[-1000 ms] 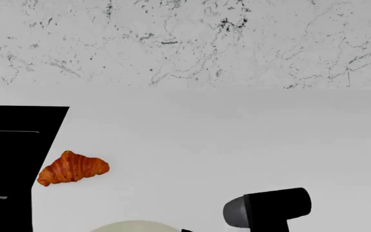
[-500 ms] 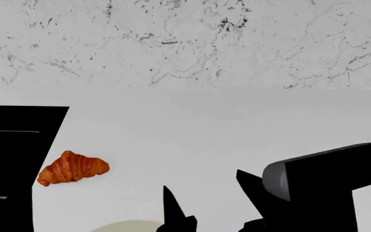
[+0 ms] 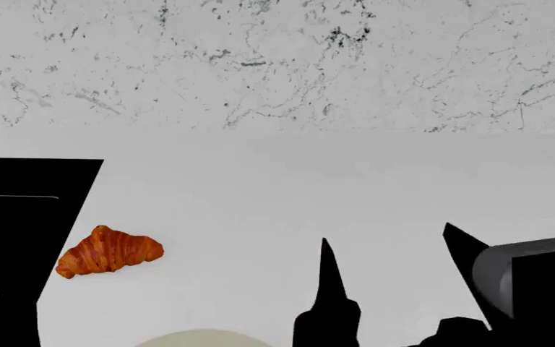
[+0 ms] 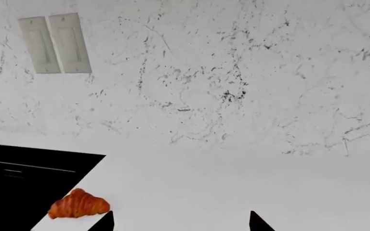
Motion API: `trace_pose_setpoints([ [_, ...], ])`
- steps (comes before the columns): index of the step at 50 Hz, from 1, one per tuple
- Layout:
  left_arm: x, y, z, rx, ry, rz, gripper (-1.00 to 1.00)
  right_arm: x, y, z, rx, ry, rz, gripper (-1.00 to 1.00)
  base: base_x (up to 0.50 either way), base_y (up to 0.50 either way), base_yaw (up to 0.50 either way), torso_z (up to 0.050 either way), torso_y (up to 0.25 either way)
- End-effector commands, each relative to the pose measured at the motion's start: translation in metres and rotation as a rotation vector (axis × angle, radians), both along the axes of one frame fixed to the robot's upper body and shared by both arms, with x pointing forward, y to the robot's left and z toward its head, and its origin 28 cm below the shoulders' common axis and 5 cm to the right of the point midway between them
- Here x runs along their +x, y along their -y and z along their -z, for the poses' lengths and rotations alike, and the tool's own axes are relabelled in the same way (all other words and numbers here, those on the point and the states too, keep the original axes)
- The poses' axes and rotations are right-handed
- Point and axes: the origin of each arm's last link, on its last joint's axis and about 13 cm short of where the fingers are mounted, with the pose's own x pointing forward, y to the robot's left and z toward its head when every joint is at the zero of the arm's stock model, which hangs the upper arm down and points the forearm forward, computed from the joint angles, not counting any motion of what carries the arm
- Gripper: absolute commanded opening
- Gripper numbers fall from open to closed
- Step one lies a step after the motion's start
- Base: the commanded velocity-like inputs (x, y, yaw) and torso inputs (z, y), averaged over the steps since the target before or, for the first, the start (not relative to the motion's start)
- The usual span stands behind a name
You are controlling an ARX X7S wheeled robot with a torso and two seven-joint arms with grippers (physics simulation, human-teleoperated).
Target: Place the pastries on the plates.
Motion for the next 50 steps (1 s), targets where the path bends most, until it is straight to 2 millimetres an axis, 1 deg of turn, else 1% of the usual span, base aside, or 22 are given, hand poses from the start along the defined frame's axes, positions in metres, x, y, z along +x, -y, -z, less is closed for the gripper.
trace_pose_setpoints([
  [1, 0.002, -0.003, -0.003, 0.012, -0.011, -0.034, 1.00, -0.003, 0.001, 0.003, -0.014, 0.033, 0.048, 1.00, 0.01, 0.00, 0.00, 0.000, 0.000],
  [4, 0.004, -0.005, -0.006, 0.012, -0.012, -0.037, 1.00, -0.002, 0.001, 0.002, -0.029, 0.068, 0.081, 1.00, 0.00, 0.00, 0.00, 0.000, 0.000],
  [9, 0.011, -0.008, -0.022, 0.052, -0.006, -0.032, 1.00, -0.003, 0.001, 0.003, -0.059, 0.090, 0.119, 1.00, 0.00, 0.00, 0.00, 0.000, 0.000],
  [11, 0.016, -0.010, -0.031, 0.069, 0.013, -0.019, 1.00, -0.002, 0.002, 0.003, -0.057, 0.097, 0.129, 1.00, 0.01, 0.00, 0.00, 0.000, 0.000],
  [13, 0.025, -0.013, -0.045, 0.095, -0.001, 0.006, 1.00, -0.005, 0.001, 0.000, -0.063, 0.120, 0.136, 1.00, 0.00, 0.00, 0.00, 0.000, 0.000],
  [16, 0.034, -0.014, -0.062, 0.131, -0.004, 0.035, 1.00, -0.004, 0.001, 0.000, -0.059, 0.119, 0.135, 1.00, 0.00, 0.00, 0.00, 0.000, 0.000],
  [18, 0.041, -0.015, -0.073, 0.157, -0.013, 0.102, 1.00, -0.003, 0.001, 0.002, -0.056, 0.113, 0.133, 1.00, 0.01, 0.00, 0.00, 0.000, 0.000],
  [20, 0.050, -0.017, -0.086, 0.176, -0.037, 0.158, 1.00, 0.000, 0.000, 0.003, -0.056, 0.105, 0.132, 1.00, 0.00, 0.00, 0.00, 0.000, 0.000],
  [22, 0.064, -0.019, -0.102, 0.212, -0.076, 0.193, 1.00, 0.003, 0.000, 0.005, -0.055, 0.095, 0.127, 1.00, 0.01, 0.00, 0.00, 0.000, 0.000],
  [26, 0.086, -0.022, -0.122, 0.269, -0.122, 0.214, 1.00, 0.003, -0.002, 0.004, -0.054, 0.094, 0.120, 1.00, 0.00, 0.00, 0.00, 0.000, 0.000],
  [29, 0.105, -0.029, -0.141, 0.320, -0.197, 0.286, 1.00, 0.004, -0.001, 0.006, -0.049, 0.090, 0.119, 1.00, 0.00, 0.00, 0.00, 0.000, 0.000],
  [30, 0.109, -0.031, -0.143, 0.331, -0.215, 0.297, 1.00, 0.004, -0.001, 0.007, -0.044, 0.088, 0.115, 1.00, 0.00, 0.00, 0.00, 0.000, 0.000],
  [32, 0.130, -0.037, -0.153, 0.359, -0.279, 0.319, 1.00, 0.004, -0.004, 0.005, -0.052, 0.089, 0.103, 1.00, 0.01, 0.00, 0.00, 0.000, 0.000],
  [33, 0.133, -0.038, -0.156, 0.351, -0.311, 0.346, 1.00, 0.005, -0.004, 0.005, -0.054, 0.090, 0.102, 1.00, 0.00, 0.00, 0.00, 0.000, 0.000],
  [34, 0.140, -0.039, -0.159, 0.379, -0.337, 0.348, 1.00, 0.005, -0.004, 0.004, -0.053, 0.091, 0.103, 1.00, 0.00, 0.00, 0.00, 0.000, 0.000],
  [35, 0.149, -0.041, -0.163, 0.442, -0.353, 0.306, 1.00, 0.005, -0.003, 0.005, -0.052, 0.090, 0.106, 1.00, 0.00, 0.00, 0.00, 0.000, 0.000],
  [36, 0.151, -0.040, -0.165, 0.438, -0.366, 0.337, 1.00, 0.005, -0.003, 0.006, -0.051, 0.088, 0.107, 1.00, 0.00, 0.00, 0.00, 0.000, 0.000],
  [37, 0.158, -0.041, -0.168, 0.477, -0.406, 0.342, 1.00, 0.005, -0.002, 0.007, -0.051, 0.085, 0.110, 1.00, 0.00, 0.00, 0.00, 0.000, 0.000],
  [40, 0.169, -0.040, -0.167, 0.566, -0.531, 0.413, 1.00, 0.005, -0.002, 0.009, -0.052, 0.080, 0.110, 1.00, 0.00, 0.00, 0.00, 0.000, 0.000],
  [43, 0.172, -0.036, -0.170, 0.604, -0.602, 0.459, 1.00, 0.005, -0.002, 0.010, -0.048, 0.075, 0.108, 1.00, 0.00, 0.00, 0.00, 0.000, 0.000],
  [45, 0.175, -0.032, -0.173, 0.650, -0.640, 0.452, 1.00, 0.004, -0.003, 0.009, -0.049, 0.076, 0.102, 1.00, 0.00, 0.00, 0.00, 0.000, 0.000],
  [50, 0.189, -0.027, -0.185, 0.716, -0.700, 0.471, 1.00, 0.005, -0.002, 0.012, -0.046, 0.070, 0.100, 1.00, 0.00, 0.00, 0.00, 0.000, 0.000],
])
